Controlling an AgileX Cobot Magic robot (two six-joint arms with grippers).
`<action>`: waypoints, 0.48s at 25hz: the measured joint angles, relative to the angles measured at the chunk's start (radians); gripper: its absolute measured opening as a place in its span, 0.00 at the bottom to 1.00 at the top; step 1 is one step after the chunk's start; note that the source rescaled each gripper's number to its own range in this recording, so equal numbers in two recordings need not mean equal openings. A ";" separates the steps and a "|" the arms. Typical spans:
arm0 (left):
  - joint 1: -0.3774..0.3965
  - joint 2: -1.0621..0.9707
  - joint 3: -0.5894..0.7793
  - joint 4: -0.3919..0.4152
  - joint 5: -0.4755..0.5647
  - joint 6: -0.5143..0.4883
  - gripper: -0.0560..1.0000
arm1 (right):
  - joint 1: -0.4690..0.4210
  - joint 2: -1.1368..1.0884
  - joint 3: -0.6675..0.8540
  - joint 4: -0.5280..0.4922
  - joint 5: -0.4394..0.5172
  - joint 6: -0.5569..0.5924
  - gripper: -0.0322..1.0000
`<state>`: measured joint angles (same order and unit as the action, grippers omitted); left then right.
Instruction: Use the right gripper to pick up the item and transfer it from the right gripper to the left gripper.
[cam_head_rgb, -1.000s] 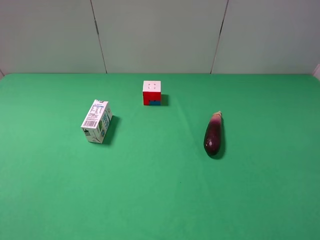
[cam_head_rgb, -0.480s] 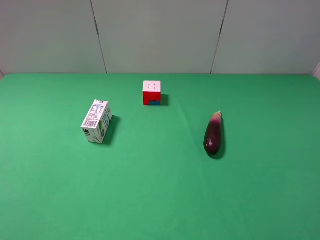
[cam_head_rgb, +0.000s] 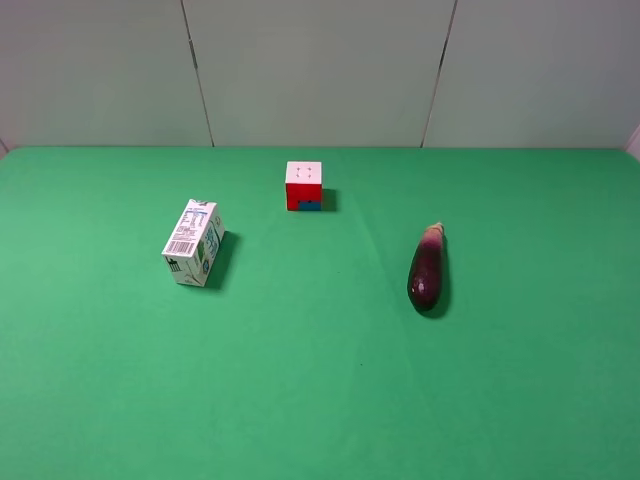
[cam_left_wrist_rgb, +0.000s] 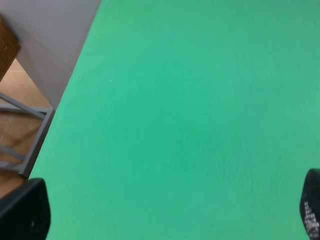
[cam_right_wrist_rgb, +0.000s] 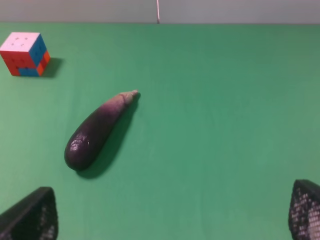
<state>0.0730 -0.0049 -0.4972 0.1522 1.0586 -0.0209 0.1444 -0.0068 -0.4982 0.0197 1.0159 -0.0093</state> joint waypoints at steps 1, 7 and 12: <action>0.000 0.000 0.000 0.000 0.000 0.000 1.00 | 0.000 0.000 0.000 0.000 0.000 0.000 1.00; 0.000 0.000 0.000 0.000 0.000 0.000 1.00 | 0.000 -0.001 -0.006 0.000 -0.001 0.000 1.00; 0.000 0.000 0.000 0.000 0.000 0.000 1.00 | 0.000 0.079 -0.069 0.004 0.000 0.000 1.00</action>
<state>0.0730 -0.0049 -0.4972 0.1522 1.0586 -0.0209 0.1444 0.0723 -0.5672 0.0239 1.0160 -0.0093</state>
